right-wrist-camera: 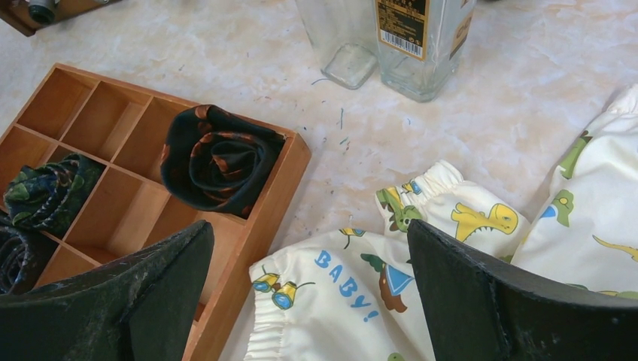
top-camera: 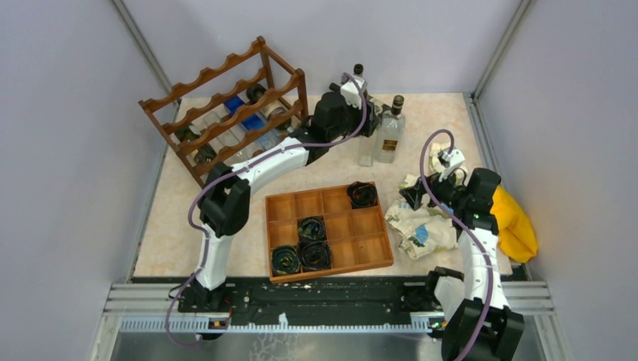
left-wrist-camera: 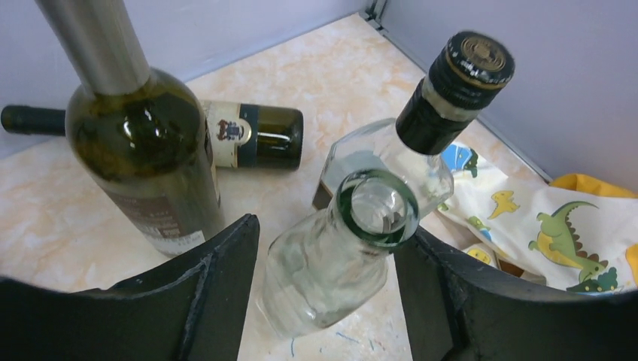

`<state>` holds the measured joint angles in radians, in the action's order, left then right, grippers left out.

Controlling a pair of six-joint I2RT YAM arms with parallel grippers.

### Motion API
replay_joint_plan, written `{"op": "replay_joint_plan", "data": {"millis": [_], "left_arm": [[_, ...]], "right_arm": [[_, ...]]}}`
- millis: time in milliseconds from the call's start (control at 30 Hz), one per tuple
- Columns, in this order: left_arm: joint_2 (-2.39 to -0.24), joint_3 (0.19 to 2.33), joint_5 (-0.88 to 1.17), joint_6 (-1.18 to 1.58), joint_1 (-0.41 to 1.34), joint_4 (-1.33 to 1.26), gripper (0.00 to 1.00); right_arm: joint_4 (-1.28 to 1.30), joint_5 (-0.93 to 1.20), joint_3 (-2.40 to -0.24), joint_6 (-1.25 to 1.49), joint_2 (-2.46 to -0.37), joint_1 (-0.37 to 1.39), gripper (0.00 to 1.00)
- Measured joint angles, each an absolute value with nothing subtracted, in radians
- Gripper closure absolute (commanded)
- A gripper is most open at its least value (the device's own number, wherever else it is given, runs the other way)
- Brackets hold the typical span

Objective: Put the wine bottle on the wine rack
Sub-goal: Pick up the wine bottle from the center of the board.

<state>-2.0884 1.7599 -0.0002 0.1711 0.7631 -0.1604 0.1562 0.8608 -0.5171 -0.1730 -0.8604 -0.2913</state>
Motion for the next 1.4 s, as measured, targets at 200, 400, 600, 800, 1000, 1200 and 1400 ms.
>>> {"op": "replay_joint_plan", "data": {"millis": [200, 400, 600, 800, 1000, 1200, 1400], "left_arm": [[-2.118, 1.806, 0.002, 0.166, 0.764, -0.184, 0.36], [-2.132, 1.821, 0.03, 0.162, 0.764, -0.197, 0.71], [-2.126, 1.812, 0.045, 0.13, 0.762, -0.204, 0.99], [-2.059, 1.734, -0.001, 0.049, 0.768, -0.197, 1.0], [-1.948, 1.637, -0.041, -0.068, 0.768, -0.198, 1.0], [-1.776, 1.529, 0.018, -0.154, 0.763, -0.202, 1.0], [-1.576, 1.408, 0.114, -0.187, 0.763, -0.166, 1.0]], "right_arm": [[0.156, 0.859, -0.517, -0.175, -0.867, -0.292, 0.02], [0.156, 0.858, -0.514, -0.175, -0.876, -0.3, 0.01], [0.156, 0.858, -0.504, -0.18, -0.88, -0.302, 0.02], [0.156, 0.859, -0.504, -0.182, -0.885, -0.304, 0.02], [0.157, 0.877, -0.504, -0.184, -0.889, -0.305, 0.02], [0.165, 0.953, -0.504, -0.218, -0.875, -0.304, 0.05], [0.274, 1.024, -0.537, -0.345, -0.88, -0.265, 0.06]]}}
